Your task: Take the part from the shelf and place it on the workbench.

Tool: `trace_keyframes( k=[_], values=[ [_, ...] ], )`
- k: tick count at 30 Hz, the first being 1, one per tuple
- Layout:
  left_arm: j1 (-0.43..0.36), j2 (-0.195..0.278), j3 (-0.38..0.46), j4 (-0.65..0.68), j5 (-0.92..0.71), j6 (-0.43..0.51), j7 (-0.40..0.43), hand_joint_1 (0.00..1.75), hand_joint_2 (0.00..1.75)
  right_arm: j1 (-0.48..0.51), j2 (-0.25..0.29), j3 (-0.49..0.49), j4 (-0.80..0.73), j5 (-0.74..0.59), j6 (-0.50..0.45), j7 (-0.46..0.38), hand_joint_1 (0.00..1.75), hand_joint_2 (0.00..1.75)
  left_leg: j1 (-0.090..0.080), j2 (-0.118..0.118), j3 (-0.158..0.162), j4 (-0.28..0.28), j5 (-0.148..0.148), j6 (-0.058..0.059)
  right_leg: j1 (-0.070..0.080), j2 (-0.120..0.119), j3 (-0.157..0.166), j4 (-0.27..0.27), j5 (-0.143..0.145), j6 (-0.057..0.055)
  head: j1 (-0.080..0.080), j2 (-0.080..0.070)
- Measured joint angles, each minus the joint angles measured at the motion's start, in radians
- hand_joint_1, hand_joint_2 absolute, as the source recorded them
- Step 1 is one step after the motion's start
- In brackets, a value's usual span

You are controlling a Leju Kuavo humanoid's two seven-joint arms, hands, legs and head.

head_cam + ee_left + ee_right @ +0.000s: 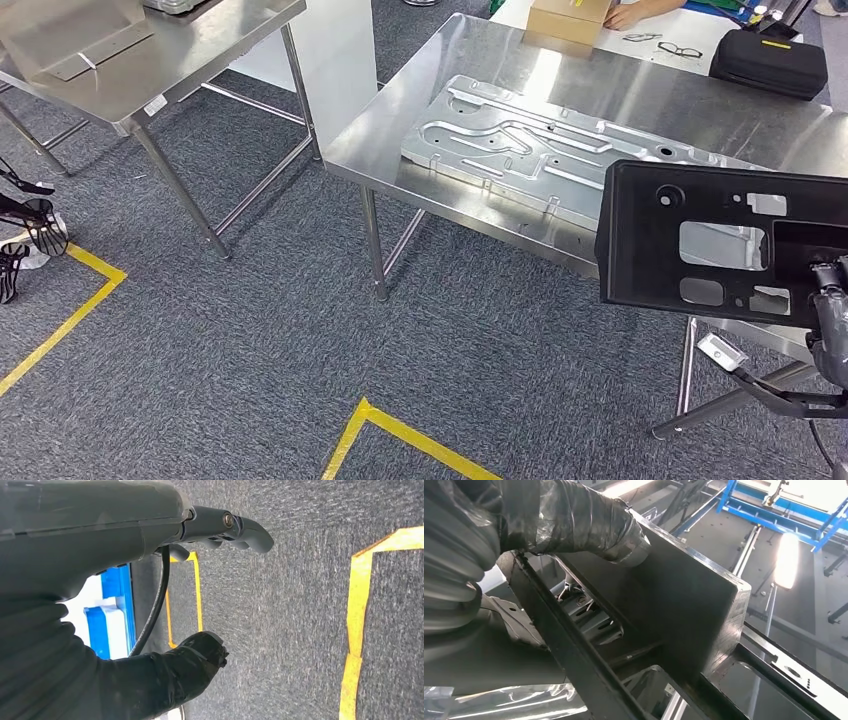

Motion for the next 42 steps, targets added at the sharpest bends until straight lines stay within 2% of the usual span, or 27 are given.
trace_keyframes(
  k=[3,5,7,9,11,12,13,15,16,18,20,22,24,26,27,28,29,30,31,32,33,34,36,37,39,41,42],
  values=[
    [-0.001,-0.001,0.000,0.000,0.000,-0.001,-0.001,0.00,1.75,-0.002,0.005,0.013,0.002,0.006,-0.006,0.001,1.75,1.75,-0.003,-0.001,-0.003,0.002,-0.003,0.005,-0.003,-0.001,0.001,-0.004,0.002,0.003,0.000,0.000],
    [-0.002,-0.001,0.000,0.000,-0.001,-0.001,-0.004,0.00,1.75,-0.003,0.005,0.023,0.002,0.007,-0.008,0.003,1.75,1.75,-0.003,-0.002,0.003,-0.012,-0.001,0.018,-0.006,-0.002,0.007,-0.013,0.004,0.010,0.000,0.000],
    [-0.004,-0.002,0.001,0.000,-0.001,-0.001,-0.006,0.00,1.75,-0.004,0.005,0.031,0.003,0.008,-0.010,0.004,1.75,1.75,0.004,-0.004,0.023,-0.043,0.011,0.030,-0.007,0.017,0.004,0.007,-0.013,0.014,0.000,0.000],
    [-0.007,-0.005,0.001,0.000,-0.001,-0.001,-0.007,0.00,1.75,-0.004,0.005,0.039,0.005,0.008,-0.014,0.007,1.75,1.75,0.006,-0.005,0.037,-0.060,0.017,0.035,-0.008,0.045,-0.042,0.102,-0.065,0.016,0.000,0.000],
    [-0.008,-0.007,0.004,0.000,-0.001,-0.004,-0.004,0.00,1.75,-0.002,0.005,0.049,0.008,0.011,-0.019,0.010,1.75,1.75,0.007,-0.010,0.038,-0.059,0.015,0.033,-0.011,0.054,-0.109,0.220,-0.110,0.021,0.000,0.000],
    [-0.008,-0.008,0.005,0.000,-0.001,-0.007,-0.002,0.00,1.75,0.000,0.005,0.055,0.010,0.014,-0.020,0.012,1.75,1.75,0.008,-0.014,0.039,-0.056,0.011,0.029,-0.015,0.055,-0.126,0.242,-0.105,0.025,0.000,0.000],
    [-0.008,-0.009,0.007,0.000,-0.001,-0.010,0.001,0.00,1.75,0.003,0.005,0.061,0.010,0.017,-0.023,0.016,1.75,1.75,0.011,-0.018,0.040,-0.051,0.006,0.024,-0.019,0.055,-0.124,0.226,-0.082,0.030,0.000,0.000],
    [-0.007,-0.009,0.011,0.000,-0.001,-0.013,0.006,0.00,1.75,0.016,0.006,0.065,0.010,0.022,-0.041,0.030,1.75,1.75,0.019,-0.025,0.041,-0.031,-0.012,0.006,-0.031,0.057,-0.077,0.117,-0.014,0.043,0.000,0.000],
    [-0.006,-0.008,0.013,0.000,0.000,-0.013,0.008,0.00,1.75,0.027,0.005,0.064,0.008,0.024,-0.056,0.038,1.75,1.75,0.020,-0.029,0.039,-0.016,-0.023,-0.004,-0.032,0.061,-0.055,0.069,0.003,0.045,0.001,0.000],
    [-0.003,-0.007,0.018,0.000,0.000,-0.014,0.009,0.00,1.75,0.058,0.003,0.054,0.000,0.030,-0.087,0.052,1.75,1.75,0.015,-0.037,0.034,0.000,-0.038,-0.021,-0.031,0.066,-0.043,0.041,-0.003,0.031,0.002,0.000],
    [-0.001,-0.010,0.023,0.000,0.000,-0.017,0.007,0.00,1.75,0.097,0.001,0.031,-0.014,0.042,-0.115,0.058,1.75,1.75,0.015,-0.041,0.036,0.002,-0.044,-0.029,-0.029,0.065,-0.043,0.048,-0.012,0.006,0.001,0.000],
    [0.000,-0.012,0.028,0.000,0.000,-0.021,0.003,0.00,1.75,0.129,0.002,-0.001,-0.031,0.050,-0.136,0.058,1.75,1.75,0.019,-0.032,0.030,0.029,-0.059,-0.035,-0.026,0.063,-0.032,0.048,-0.020,-0.012,0.001,0.000],
    [0.000,-0.012,0.034,0.000,0.000,-0.022,0.001,0.00,1.75,0.152,0.002,-0.031,-0.046,0.051,-0.146,0.054,1.75,1.75,0.020,-0.019,-0.025,0.137,-0.100,-0.037,-0.020,0.060,-0.015,0.046,-0.032,-0.028,0.001,0.000],
    [0.000,-0.012,0.037,0.000,0.000,-0.022,-0.001,0.00,1.75,0.172,0.002,-0.049,-0.054,0.051,-0.148,0.051,1.75,1.75,0.016,-0.016,-0.114,0.274,-0.139,-0.031,-0.010,0.059,0.000,0.045,-0.045,-0.037,0.001,0.000],
    [0.000,-0.012,0.039,0.000,0.000,-0.022,-0.001,0.00,1.75,0.180,0.002,-0.053,-0.056,0.051,-0.147,0.050,1.75,1.75,0.012,-0.016,-0.145,0.309,-0.135,-0.025,-0.004,0.059,0.008,0.045,-0.053,-0.040,0.001,0.000],
    [0.001,-0.012,0.040,0.000,0.000,-0.022,-0.001,0.00,1.75,0.187,0.002,-0.057,-0.058,0.051,-0.147,0.050,1.75,1.75,0.007,-0.016,-0.158,0.305,-0.109,-0.015,0.002,0.060,0.019,0.044,-0.061,-0.043,0.001,0.000],
    [0.002,-0.012,0.040,0.000,0.000,-0.022,-0.001,0.00,1.75,0.192,0.002,-0.062,-0.061,0.051,-0.147,0.050,1.75,1.75,0.000,-0.017,-0.149,0.261,-0.065,-0.002,0.008,0.061,0.033,0.043,-0.071,-0.045,0.001,0.000],
    [0.003,-0.012,0.041,0.000,0.000,-0.023,-0.001,0.00,1.75,0.196,0.002,-0.067,-0.064,0.051,-0.147,0.050,1.75,1.75,-0.009,-0.017,-0.128,0.194,-0.017,0.017,0.013,0.061,0.048,0.040,-0.081,-0.046,0.001,0.000],
    [0.004,-0.009,0.042,0.000,0.000,-0.023,-0.001,0.00,1.75,0.198,0.003,-0.071,-0.066,0.051,-0.148,0.050,1.75,1.75,-0.018,-0.015,-0.103,0.134,0.017,0.037,0.018,0.061,0.061,0.034,-0.090,-0.046,0.002,0.000],
    [0.004,-0.008,0.042,0.000,0.000,-0.023,-0.002,0.00,1.75,0.200,0.004,-0.076,-0.068,0.051,-0.148,0.050,1.75,1.75,-0.026,-0.014,-0.078,0.082,0.034,0.053,0.019,0.061,0.072,0.026,-0.096,-0.044,0.003,0.000],
    [0.003,-0.006,0.043,0.000,0.000,-0.023,-0.002,0.00,1.75,0.202,0.005,-0.079,-0.069,0.051,-0.149,0.050,1.75,1.75,-0.031,-0.012,-0.060,0.051,0.032,0.065,0.018,0.060,0.081,0.016,-0.099,-0.040,0.003,0.000],
    [0.002,-0.005,0.043,0.000,0.000,-0.023,-0.003,0.00,1.75,0.205,0.007,-0.081,-0.069,0.051,-0.149,0.049,1.75,1.75,-0.034,-0.011,-0.048,0.034,0.022,0.071,0.017,0.058,0.090,0.010,-0.095,-0.034,0.004,0.000],
    [0.001,-0.005,0.044,0.000,0.000,-0.023,-0.004,0.00,1.75,0.209,0.008,-0.086,-0.070,0.047,-0.149,0.042,1.75,1.75,-0.033,-0.012,-0.014,-0.008,0.014,0.072,0.013,0.055,0.101,0.018,-0.078,-0.023,0.004,0.000],
    [0.001,-0.006,0.046,0.000,0.000,-0.024,-0.005,0.00,1.75,0.211,0.009,-0.089,-0.070,0.043,-0.149,0.038,1.75,1.75,-0.031,-0.013,0.006,-0.026,0.012,0.072,0.011,0.055,0.092,0.044,-0.071,-0.019,0.004,0.000],
    [0.001,-0.006,0.052,0.000,0.000,-0.025,-0.006,0.00,1.75,0.212,0.009,-0.097,-0.071,0.036,-0.148,0.035,1.75,1.75,-0.026,-0.015,0.042,-0.051,0.006,0.068,0.008,0.056,0.038,0.134,-0.085,-0.012,0.005,0.000],
    [0.001,-0.006,0.057,0.000,0.000,-0.025,-0.007,0.00,1.75,0.215,0.009,-0.104,-0.071,0.029,-0.143,0.033,1.75,1.75,-0.024,-0.018,0.068,-0.058,-0.011,0.063,0.004,0.057,-0.044,0.228,-0.135,-0.001,0.005,0.000],
    [0.001,-0.007,0.058,0.001,0.000,-0.025,-0.008,0.00,1.75,0.218,0.010,-0.106,-0.070,0.026,-0.138,0.031,1.75,1.75,-0.023,-0.020,0.082,-0.058,-0.023,0.059,0.000,0.057,-0.078,0.251,-0.160,0.005,0.005,0.000]
  ],
)
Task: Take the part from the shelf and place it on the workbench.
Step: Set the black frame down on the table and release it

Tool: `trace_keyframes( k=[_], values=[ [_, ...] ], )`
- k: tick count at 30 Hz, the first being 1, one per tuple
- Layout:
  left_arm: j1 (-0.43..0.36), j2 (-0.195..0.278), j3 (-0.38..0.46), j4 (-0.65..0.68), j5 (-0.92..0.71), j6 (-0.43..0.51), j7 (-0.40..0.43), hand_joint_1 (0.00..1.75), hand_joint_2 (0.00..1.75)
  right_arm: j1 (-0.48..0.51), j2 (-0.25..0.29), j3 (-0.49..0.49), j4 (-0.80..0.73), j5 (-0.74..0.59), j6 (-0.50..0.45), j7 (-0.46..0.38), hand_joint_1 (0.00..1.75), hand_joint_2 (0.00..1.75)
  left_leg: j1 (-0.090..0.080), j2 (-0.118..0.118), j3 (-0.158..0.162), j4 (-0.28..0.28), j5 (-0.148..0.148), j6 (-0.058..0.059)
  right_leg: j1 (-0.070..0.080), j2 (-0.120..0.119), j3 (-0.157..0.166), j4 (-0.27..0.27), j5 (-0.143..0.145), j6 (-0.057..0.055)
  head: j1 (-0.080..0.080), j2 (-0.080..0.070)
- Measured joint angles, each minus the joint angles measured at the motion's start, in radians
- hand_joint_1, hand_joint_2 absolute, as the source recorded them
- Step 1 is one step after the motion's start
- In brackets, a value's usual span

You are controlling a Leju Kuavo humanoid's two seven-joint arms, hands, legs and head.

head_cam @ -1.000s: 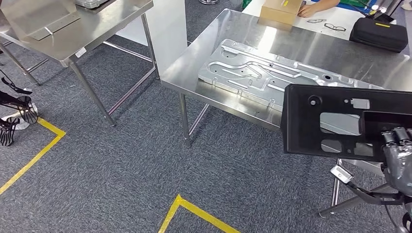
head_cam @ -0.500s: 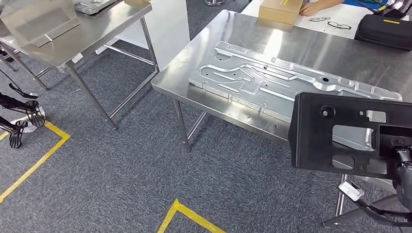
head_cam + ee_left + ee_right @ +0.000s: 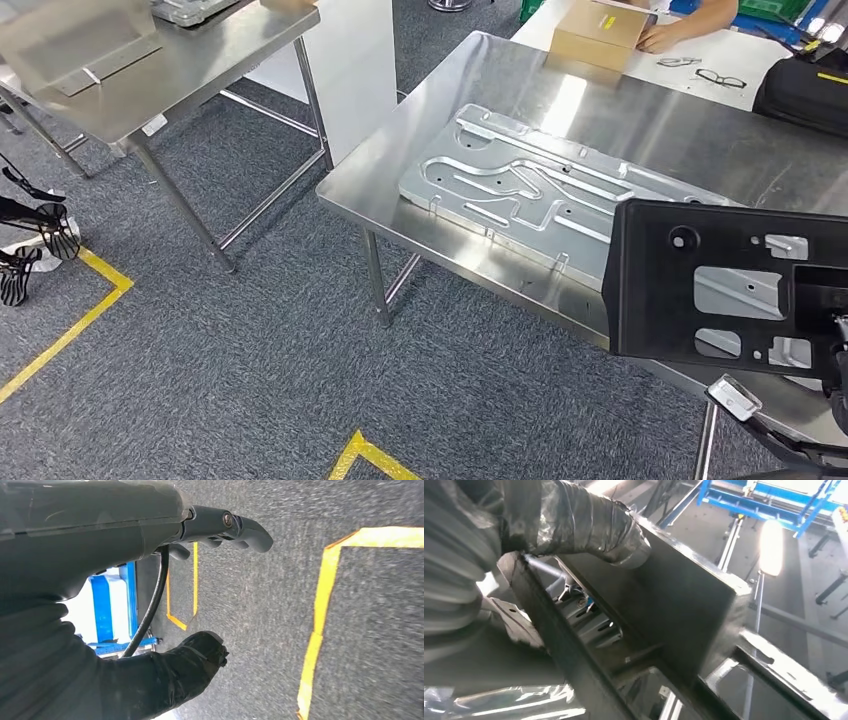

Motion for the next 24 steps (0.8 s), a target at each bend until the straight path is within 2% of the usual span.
trace_keyframes(
  k=[1,2,3,4,5,6,7,9,10,11,12,14,15,16,17,18,19,20,21,22,24],
  values=[
    [0.000,0.000,0.000,0.000,0.000,0.000,0.000,0.00,1.75,0.002,0.000,-0.001,0.001,-0.003,0.006,-0.003,1.75,1.75,0.001,-0.001,0.017,0.000,-0.013,-0.004,-0.004,0.000,-0.022,-0.003,-0.010,0.006,0.000,0.000],
    [0.000,-0.001,0.001,0.001,0.000,0.000,0.000,0.00,1.75,0.003,0.001,-0.002,0.003,-0.007,0.014,-0.007,1.75,1.75,0.003,-0.002,0.036,0.000,-0.028,-0.009,-0.009,-0.001,-0.032,-0.034,0.004,0.013,0.000,0.000],
    [0.000,-0.001,0.001,0.001,0.000,0.000,0.000,0.00,1.75,0.003,0.002,-0.002,0.006,-0.011,0.021,-0.010,1.75,1.75,0.005,-0.002,0.054,0.001,-0.044,-0.015,-0.014,-0.002,-0.030,-0.086,0.051,0.019,0.000,0.000],
    [0.000,-0.001,0.002,0.001,0.000,0.000,0.000,0.00,1.75,0.003,0.003,-0.002,0.010,-0.017,0.029,-0.013,1.75,1.75,0.007,-0.001,0.073,0.006,-0.061,-0.022,-0.017,-0.006,-0.027,-0.139,0.113,0.023,0.000,0.000],
    [0.000,-0.001,0.002,0.001,0.000,0.001,0.000,0.00,1.75,0.002,0.004,-0.001,0.015,-0.023,0.037,-0.015,1.75,1.75,0.008,-0.002,0.086,0.009,-0.077,-0.030,-0.016,-0.009,-0.023,-0.179,0.161,0.018,0.001,0.000],
    [-0.002,-0.001,0.003,0.001,-0.001,0.001,-0.001,0.00,1.75,0.000,0.006,0.000,0.021,-0.029,0.045,-0.018,1.75,1.75,0.009,-0.001,0.095,0.010,-0.092,-0.038,-0.013,-0.010,-0.017,-0.201,0.196,0.010,0.001,0.000],
    [-0.005,-0.001,0.003,0.001,-0.001,0.002,-0.001,0.00,1.75,-0.002,0.007,0.001,0.025,-0.038,0.052,-0.021,1.75,1.75,0.008,0.000,0.102,0.014,-0.100,-0.045,-0.010,-0.010,-0.013,-0.205,0.205,-0.002,0.001,0.000],
    [-0.012,-0.001,0.004,0.001,-0.001,0.002,-0.001,0.00,1.75,-0.009,0.006,0.001,0.031,-0.056,0.064,-0.028,1.75,1.75,0.010,0.002,0.104,0.032,-0.099,-0.056,-0.007,-0.003,0.004,-0.209,0.194,-0.025,0.001,0.000],
    [-0.015,-0.002,0.004,0.001,-0.001,0.003,-0.001,0.00,1.75,-0.015,0.006,0.001,0.034,-0.066,0.072,-0.031,1.75,1.75,0.011,0.002,0.092,0.067,-0.091,-0.060,-0.008,-0.001,0.015,-0.213,0.188,-0.034,0.001,0.000],
    [-0.017,-0.003,0.004,0.001,-0.001,0.003,-0.001,0.00,1.75,-0.023,0.007,0.002,0.039,-0.074,0.079,-0.034,1.75,1.75,0.013,0.003,0.066,0.114,-0.086,-0.063,-0.008,-0.001,0.026,-0.217,0.182,-0.041,0.001,0.000],
    [-0.019,-0.003,0.004,0.002,-0.001,0.003,-0.001,0.00,1.75,-0.033,0.007,0.004,0.046,-0.080,0.089,-0.039,1.75,1.75,0.015,0.003,0.025,0.176,-0.092,-0.066,-0.008,0.000,0.037,-0.221,0.176,-0.047,0.001,0.000],
    [-0.020,-0.004,0.004,0.002,-0.001,0.003,0.000,0.00,1.75,-0.057,0.011,0.015,0.070,-0.086,0.109,-0.049,1.75,1.75,0.017,0.003,-0.070,0.290,-0.143,-0.072,-0.006,0.002,0.058,-0.224,0.159,-0.052,0.001,0.000],
    [-0.020,-0.004,0.004,0.002,-0.001,0.003,0.000,0.00,1.75,-0.070,0.014,0.023,0.084,-0.088,0.116,-0.053,1.75,1.75,0.017,0.003,-0.110,0.321,-0.173,-0.073,-0.006,0.003,0.069,-0.225,0.149,-0.052,0.001,0.000],
    [-0.019,-0.004,0.004,0.002,-0.001,0.003,0.001,0.00,1.75,-0.080,0.018,0.032,0.097,-0.088,0.120,-0.054,1.75,1.75,0.017,0.003,-0.137,0.323,-0.187,-0.074,-0.006,0.005,0.082,-0.225,0.138,-0.051,0.001,0.000],
    [-0.018,-0.004,0.004,0.002,-0.001,0.003,0.001,0.00,1.75,-0.088,0.022,0.040,0.108,-0.089,0.121,-0.054,1.75,1.75,0.017,0.003,-0.150,0.298,-0.177,-0.074,-0.006,0.005,0.096,-0.225,0.127,-0.050,0.001,0.000],
    [-0.016,-0.004,0.004,0.002,-0.001,0.003,0.001,0.00,1.75,-0.095,0.025,0.046,0.117,-0.089,0.121,-0.055,1.75,1.75,0.017,0.003,-0.150,0.248,-0.140,-0.071,-0.007,0.005,0.110,-0.226,0.116,-0.047,0.001,0.000],
    [-0.014,-0.004,0.005,0.002,-0.001,0.004,0.001,0.00,1.75,-0.101,0.029,0.051,0.125,-0.089,0.122,-0.055,1.75,1.75,0.017,0.004,-0.142,0.186,-0.079,-0.066,-0.007,0.004,0.123,-0.226,0.104,-0.044,0.001,0.000],
    [-0.013,-0.004,0.005,0.002,-0.001,0.004,0.002,0.00,1.75,-0.109,0.032,0.056,0.132,-0.089,0.124,-0.055,1.75,1.75,0.014,0.005,-0.135,0.136,-0.031,-0.062,-0.006,0.004,0.134,-0.227,0.093,-0.039,0.001,0.000],
    [-0.013,-0.004,0.005,0.002,-0.001,0.004,0.003,0.00,1.75,-0.120,0.035,0.063,0.140,-0.089,0.129,-0.054,1.75,1.75,0.012,0.005,-0.127,0.102,0.000,-0.057,-0.004,0.005,0.143,-0.230,0.083,-0.032,0.001,0.000],
    [-0.013,-0.004,0.005,0.002,-0.001,0.005,0.005,0.00,1.75,-0.132,0.039,0.071,0.148,-0.087,0.135,-0.054,1.75,1.75,0.010,0.005,-0.122,0.085,0.014,-0.053,-0.003,0.006,0.154,-0.230,0.079,-0.025,0.001,0.000],
    [-0.014,-0.005,0.005,0.002,-0.001,0.005,0.010,0.00,1.75,-0.164,0.050,0.097,0.172,-0.079,0.152,-0.053,1.75,1.75,0.011,0.003,-0.105,0.071,0.014,-0.042,0.000,0.008,0.170,-0.226,0.087,-0.011,0.001,0.000]
  ],
)
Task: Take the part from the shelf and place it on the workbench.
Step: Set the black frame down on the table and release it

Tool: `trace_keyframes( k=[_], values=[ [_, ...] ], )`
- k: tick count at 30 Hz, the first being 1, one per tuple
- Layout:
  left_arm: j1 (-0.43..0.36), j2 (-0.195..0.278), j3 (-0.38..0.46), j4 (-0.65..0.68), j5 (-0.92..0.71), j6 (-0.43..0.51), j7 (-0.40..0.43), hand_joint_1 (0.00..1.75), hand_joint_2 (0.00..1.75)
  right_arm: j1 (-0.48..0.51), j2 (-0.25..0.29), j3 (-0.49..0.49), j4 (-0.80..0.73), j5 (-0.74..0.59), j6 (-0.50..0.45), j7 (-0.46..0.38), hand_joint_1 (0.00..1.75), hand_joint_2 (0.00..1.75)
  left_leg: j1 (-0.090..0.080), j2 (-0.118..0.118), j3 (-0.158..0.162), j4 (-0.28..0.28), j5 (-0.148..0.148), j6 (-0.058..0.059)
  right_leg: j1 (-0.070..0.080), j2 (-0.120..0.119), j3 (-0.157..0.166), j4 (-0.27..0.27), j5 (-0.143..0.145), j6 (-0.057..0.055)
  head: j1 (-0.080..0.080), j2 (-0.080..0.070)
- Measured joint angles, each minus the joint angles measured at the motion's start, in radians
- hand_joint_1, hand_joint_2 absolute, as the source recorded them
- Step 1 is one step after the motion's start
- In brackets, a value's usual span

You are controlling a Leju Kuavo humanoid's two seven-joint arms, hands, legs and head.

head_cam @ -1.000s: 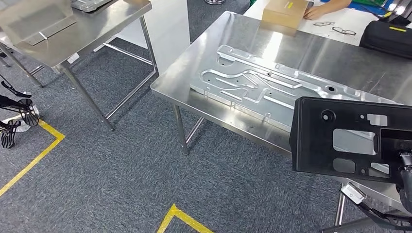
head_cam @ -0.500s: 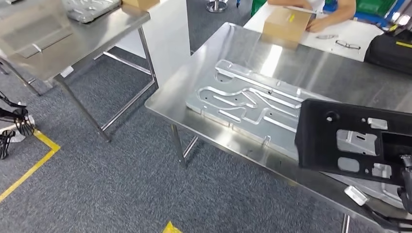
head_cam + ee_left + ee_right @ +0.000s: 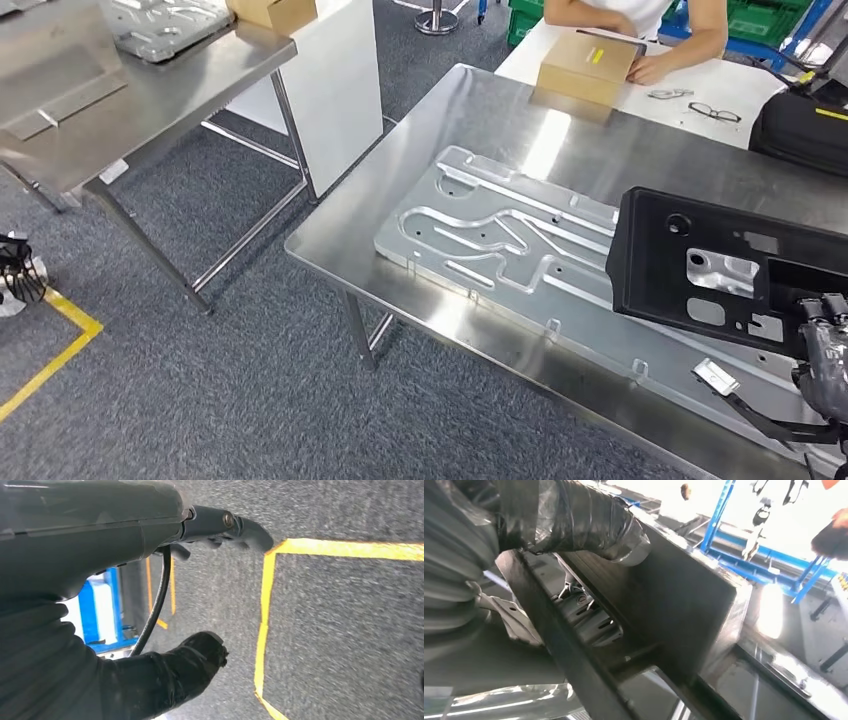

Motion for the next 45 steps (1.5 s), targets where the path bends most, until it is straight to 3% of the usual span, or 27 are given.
trace_keyframes(
  k=[1,3,5,7,8,9,11,13,14,18,24,28,29,33,45],
  values=[
    [0.000,-0.001,0.000,0.000,0.000,0.000,0.002,0.00,1.75,-0.017,0.008,0.017,0.016,0.004,0.007,0.001,1.75,1.75,0.002,0.000,0.013,-0.009,0.010,0.007,0.000,0.000,0.001,0.015,0.007,0.004,0.000,0.000],
    [-0.001,-0.003,0.000,0.000,0.000,-0.001,0.006,0.00,1.75,-0.058,0.026,0.056,0.057,0.007,0.021,0.006,1.75,1.75,0.003,0.001,0.035,-0.019,0.020,0.018,-0.001,-0.003,-0.034,0.080,-0.005,0.008,0.000,0.000],
    [-0.005,-0.004,0.000,0.000,0.000,-0.002,0.007,0.00,1.75,-0.097,0.046,0.097,0.106,0.005,0.036,0.011,1.75,1.75,0.000,-0.001,0.041,-0.022,0.013,0.025,-0.001,-0.006,-0.108,0.183,-0.054,0.011,0.000,0.000],
    [-0.009,-0.004,-0.001,0.000,0.000,-0.003,0.007,0.00,1.75,-0.126,0.067,0.132,0.159,-0.003,0.052,0.017,1.75,1.75,-0.006,-0.006,0.048,-0.022,0.002,0.029,0.001,-0.006,-0.169,0.234,-0.096,0.012,0.000,0.000],
    [-0.009,-0.004,-0.001,0.000,0.000,-0.003,0.007,0.00,1.75,-0.139,0.077,0.145,0.186,-0.008,0.059,0.020,1.75,1.75,-0.009,-0.009,0.055,-0.022,-0.003,0.030,0.003,-0.006,-0.180,0.220,-0.088,0.009,0.000,0.000],
    [-0.010,-0.005,-0.002,0.000,0.000,-0.003,0.007,0.00,1.75,-0.152,0.085,0.156,0.210,-0.012,0.064,0.021,1.75,1.75,-0.014,-0.011,0.063,-0.022,-0.009,0.031,0.006,-0.006,-0.177,0.177,-0.053,0.003,0.000,0.000],
    [-0.009,-0.007,-0.003,0.001,0.000,-0.003,0.007,0.00,1.75,-0.172,0.097,0.170,0.248,-0.018,0.070,0.023,1.75,1.75,-0.021,-0.014,0.081,-0.024,-0.020,0.031,0.016,-0.006,-0.154,0.068,0.046,-0.020,0.000,0.000],
    [-0.010,-0.010,-0.004,0.004,0.000,-0.002,0.007,0.00,1.75,-0.187,0.105,0.180,0.271,-0.020,0.071,0.023,1.75,1.75,-0.022,-0.017,0.089,-0.030,-0.026,0.026,0.027,-0.006,-0.144,0.006,0.089,-0.040,-0.001,0.000],
    [-0.011,-0.011,-0.005,0.006,0.000,-0.002,0.007,0.00,1.75,-0.196,0.108,0.184,0.282,-0.021,0.071,0.023,1.75,1.75,-0.022,-0.017,0.090,-0.030,-0.023,0.022,0.030,-0.006,-0.143,-0.001,0.092,-0.044,-0.001,0.000],
    [-0.013,-0.011,-0.006,0.008,0.000,-0.002,0.007,0.00,1.75,-0.231,0.122,0.204,0.319,-0.027,0.076,0.023,1.75,1.75,-0.020,-0.015,0.103,-0.042,-0.032,0.030,0.028,0.000,-0.127,-0.020,0.113,-0.025,-0.001,0.000],
    [-0.019,-0.024,-0.030,0.017,0.000,0.009,-0.009,0.00,1.75,-0.347,0.168,0.246,0.491,-0.049,0.132,0.030,1.75,1.75,-0.020,-0.014,0.108,-0.052,-0.036,0.024,0.028,0.001,-0.125,-0.021,0.108,-0.033,-0.001,0.000],
    [-0.020,-0.102,-0.079,0.025,0.000,0.099,0.018,0.00,1.75,-0.392,0.215,0.256,0.624,-0.071,0.132,0.055,0.00,0.00,-0.020,-0.016,0.110,-0.053,-0.036,0.023,0.028,-0.002,-0.124,-0.021,0.106,-0.033,-0.001,0.000],
    [-0.020,-0.118,-0.087,0.029,0.000,0.110,0.025,0.00,1.75,-0.398,0.226,0.257,0.647,-0.076,0.130,0.056,0.00,0.00,-0.020,-0.016,0.111,-0.054,-0.037,0.022,0.028,-0.001,-0.123,-0.021,0.106,-0.034,-0.001,0.000],
    [-0.020,-0.154,-0.105,0.046,0.000,0.122,0.040,0.00,0.00,-0.421,0.255,0.259,0.706,-0.087,0.126,0.058,0.00,0.00,-0.018,-0.010,0.119,-0.054,-0.043,0.014,0.031,0.006,-0.113,-0.022,0.103,-0.037,-0.002,0.000],
    [-0.019,-0.162,-0.137,0.048,0.000,0.124,0.051,0.00,0.00,-0.395,0.283,0.263,0.623,-0.053,0.181,0.100,0.00,0.00,-0.016,-0.006,0.129,-0.054,-0.050,0.013,0.032,0.009,-0.105,-0.023,0.096,-0.038,-0.002,0.000]
  ],
)
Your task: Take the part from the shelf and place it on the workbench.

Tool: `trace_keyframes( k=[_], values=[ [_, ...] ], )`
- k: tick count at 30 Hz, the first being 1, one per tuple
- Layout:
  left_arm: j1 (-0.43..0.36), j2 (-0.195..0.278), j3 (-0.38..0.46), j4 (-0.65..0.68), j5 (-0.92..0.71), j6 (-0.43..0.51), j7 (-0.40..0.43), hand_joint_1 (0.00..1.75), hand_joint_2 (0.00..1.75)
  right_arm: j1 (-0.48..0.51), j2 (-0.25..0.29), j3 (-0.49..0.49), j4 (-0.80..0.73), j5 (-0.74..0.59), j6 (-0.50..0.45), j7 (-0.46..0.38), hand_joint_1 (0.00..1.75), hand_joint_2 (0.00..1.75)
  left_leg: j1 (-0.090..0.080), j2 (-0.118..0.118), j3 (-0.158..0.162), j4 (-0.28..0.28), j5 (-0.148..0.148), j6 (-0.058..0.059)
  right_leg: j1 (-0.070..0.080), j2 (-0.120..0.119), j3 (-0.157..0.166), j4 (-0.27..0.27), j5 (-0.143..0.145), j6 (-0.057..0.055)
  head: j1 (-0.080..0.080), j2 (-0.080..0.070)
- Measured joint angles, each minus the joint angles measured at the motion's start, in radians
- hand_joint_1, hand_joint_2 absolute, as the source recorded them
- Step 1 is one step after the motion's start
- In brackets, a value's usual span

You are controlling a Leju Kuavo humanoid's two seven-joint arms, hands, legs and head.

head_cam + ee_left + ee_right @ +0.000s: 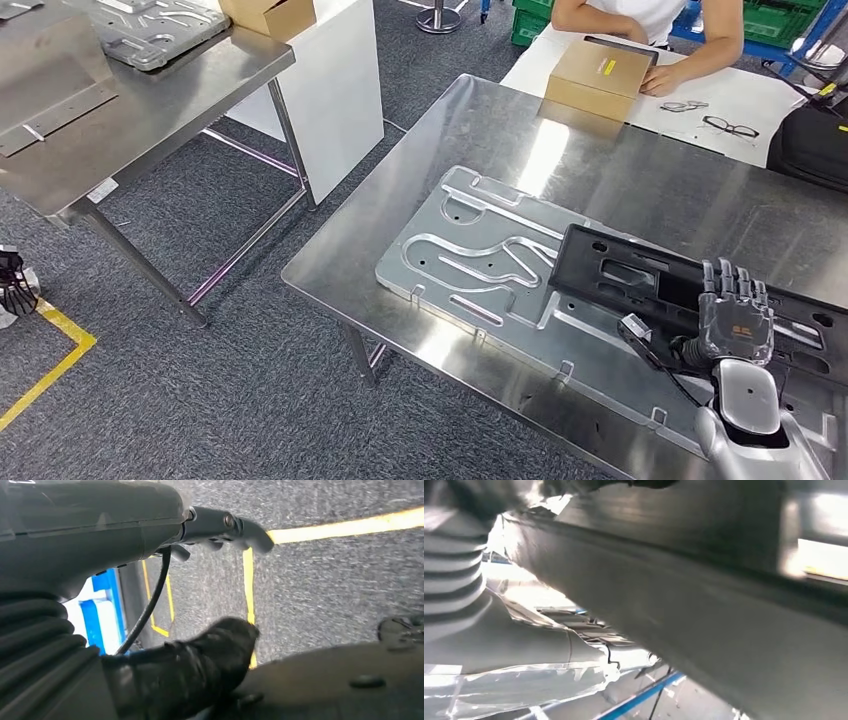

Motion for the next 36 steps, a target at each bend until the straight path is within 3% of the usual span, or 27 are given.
trace_keyframes(
  k=[3,6,8,10,11,12,13,15,16,17,19,21,22,25,26,27,28,30,32,36],
  values=[
    [0.000,0.000,-0.012,0.000,0.000,0.003,0.005,0.00,0.00,0.014,0.009,0.005,-0.028,0.003,0.010,0.002,0.00,0.00,-0.002,0.000,0.000,0.001,0.000,0.005,-0.003,0.000,0.001,-0.004,0.003,0.004,0.000,0.000],
    [-0.001,-0.001,-0.028,0.000,0.000,0.013,0.016,0.00,0.00,0.039,0.018,0.015,-0.067,0.014,0.013,0.007,0.00,0.00,0.002,0.002,0.017,-0.035,0.024,0.023,-0.004,-0.003,0.005,-0.011,0.003,0.016,0.000,0.000],
    [-0.002,-0.002,-0.039,0.000,0.000,0.018,0.020,0.00,0.00,0.067,0.022,0.026,-0.107,0.021,0.013,0.013,0.00,0.00,0.010,0.005,0.029,-0.062,0.041,0.028,-0.007,-0.007,-0.026,0.054,-0.040,0.022,0.000,0.000],
    [0.000,-0.003,-0.045,0.000,0.000,0.022,0.023,0.00,0.00,0.096,0.026,0.039,-0.153,0.022,0.014,0.015,0.00,0.00,0.012,0.005,0.024,-0.060,0.043,0.027,-0.019,-0.008,-0.093,0.182,-0.096,0.033,0.000,0.000],
    [0.001,-0.002,-0.047,0.000,0.000,0.024,0.025,0.00,0.00,0.110,0.028,0.045,-0.175,0.021,0.014,0.015,0.00,0.00,0.013,0.005,0.020,-0.054,0.040,0.023,-0.026,-0.009,-0.119,0.230,-0.107,0.040,0.000,0.000],
    [0.002,-0.002,-0.048,0.000,0.000,0.026,0.027,0.00,0.00,0.121,0.029,0.051,-0.198,0.020,0.014,0.015,0.00,0.00,0.017,0.005,0.017,-0.046,0.035,0.018,-0.033,-0.010,-0.131,0.245,-0.098,0.047,0.000,0.000],
    [0.003,-0.002,-0.050,0.000,0.000,0.029,0.028,0.00,0.00,0.130,0.030,0.057,-0.220,0.019,0.013,0.015,0.00,0.00,0.021,0.004,0.013,-0.034,0.028,0.011,-0.040,-0.013,-0.122,0.220,-0.071,0.055,0.000,0.000],
    [0.003,-0.001,-0.053,0.000,0.000,0.033,0.030,0.00,0.00,0.142,0.033,0.067,-0.260,0.020,0.011,0.015,0.00,0.00,0.032,0.003,0.002,-0.003,0.009,-0.009,-0.052,-0.015,-0.075,0.112,-0.012,0.072,0.000,0.000],
    [0.002,0.001,-0.054,0.000,0.000,0.036,0.031,0.00,0.44,0.145,0.034,0.073,-0.278,0.024,0.011,0.018,0.00,0.00,0.033,0.002,-0.007,0.017,-0.002,-0.020,-0.054,-0.013,-0.058,0.071,0.002,0.073,0.000,0.000],
    [0.002,0.002,-0.056,0.000,0.000,0.039,0.031,0.00,0.87,0.149,0.035,0.080,-0.294,0.030,0.013,0.023,0.00,0.00,0.033,0.001,-0.016,0.032,-0.009,-0.029,-0.054,-0.010,-0.053,0.054,0.003,0.067,0.000,0.000],
    [0.002,0.004,-0.062,0.000,0.000,0.043,0.035,0.00,1.75,0.158,0.038,0.097,-0.326,0.047,0.021,0.033,0.00,0.00,0.030,0.001,-0.030,0.047,-0.014,-0.042,-0.048,-0.006,-0.064,0.063,0.000,0.046,-0.001,0.000],
    [0.003,0.004,-0.067,0.000,0.000,0.044,0.038,0.00,1.75,0.164,0.041,0.117,-0.355,0.063,0.030,0.041,0.00,0.00,0.033,0.002,-0.036,0.056,-0.023,-0.048,-0.047,-0.008,-0.071,0.066,0.003,0.027,-0.001,0.000],
    [0.003,0.004,-0.068,0.000,0.000,0.044,0.039,0.00,1.75,0.164,0.042,0.126,-0.367,0.069,0.032,0.045,0.00,0.00,0.034,0.003,-0.046,0.078,-0.043,-0.051,-0.047,-0.010,-0.074,0.064,0.007,0.019,-0.001,0.000],
    [0.002,0.004,-0.070,0.000,0.000,0.045,0.040,0.00,1.75,0.165,0.045,0.144,-0.392,0.077,0.034,0.051,0.00,0.00,0.034,0.005,-0.118,0.244,-0.143,-0.058,-0.041,-0.017,-0.089,0.061,0.018,0.002,-0.001,0.000],
    [0.002,0.004,-0.070,0.000,0.000,0.045,0.040,0.00,1.75,0.167,0.046,0.149,-0.396,0.077,0.034,0.051,0.00,0.00,0.034,0.005,-0.140,0.298,-0.166,-0.057,-0.037,-0.018,-0.095,0.060,0.023,-0.001,-0.001,0.000],
    [0.002,0.004,-0.070,0.000,0.000,0.045,0.040,0.00,1.75,0.168,0.047,0.154,-0.401,0.078,0.033,0.051,0.00,0.00,0.033,0.005,-0.148,0.323,-0.170,-0.054,-0.033,-0.020,-0.101,0.061,0.028,-0.003,-0.001,0.000],
    [0.003,0.004,-0.070,0.000,0.000,0.045,0.041,0.00,1.75,0.169,0.047,0.157,-0.406,0.081,0.032,0.053,0.00,0.00,0.031,0.005,-0.136,0.307,-0.154,-0.047,-0.029,-0.020,-0.107,0.060,0.033,-0.004,-0.001,0.000],
    [0.004,0.004,-0.070,0.000,0.000,0.045,0.041,0.00,1.75,0.171,0.048,0.163,-0.423,0.094,0.025,0.064,0.00,0.00,0.022,0.005,-0.060,0.177,-0.095,-0.024,-0.023,-0.020,-0.115,0.060,0.044,-0.004,-0.001,0.000],
    [0.004,0.005,-0.070,-0.001,0.000,0.045,0.042,0.00,1.75,0.173,0.050,0.169,-0.445,0.113,0.010,0.081,0.00,0.00,0.010,0.009,0.000,0.060,-0.058,-0.003,-0.021,-0.020,-0.117,0.057,0.056,0.002,-0.001,0.000],
    [0.003,0.004,-0.070,-0.002,0.000,0.046,0.041,0.00,1.75,0.186,0.055,0.182,-0.487,0.156,-0.024,0.103,0.00,0.00,0.004,0.013,0.001,0.014,-0.016,0.010,-0.028,-0.022,-0.116,0.038,0.079,0.029,-0.001,0.000]
  ],
)
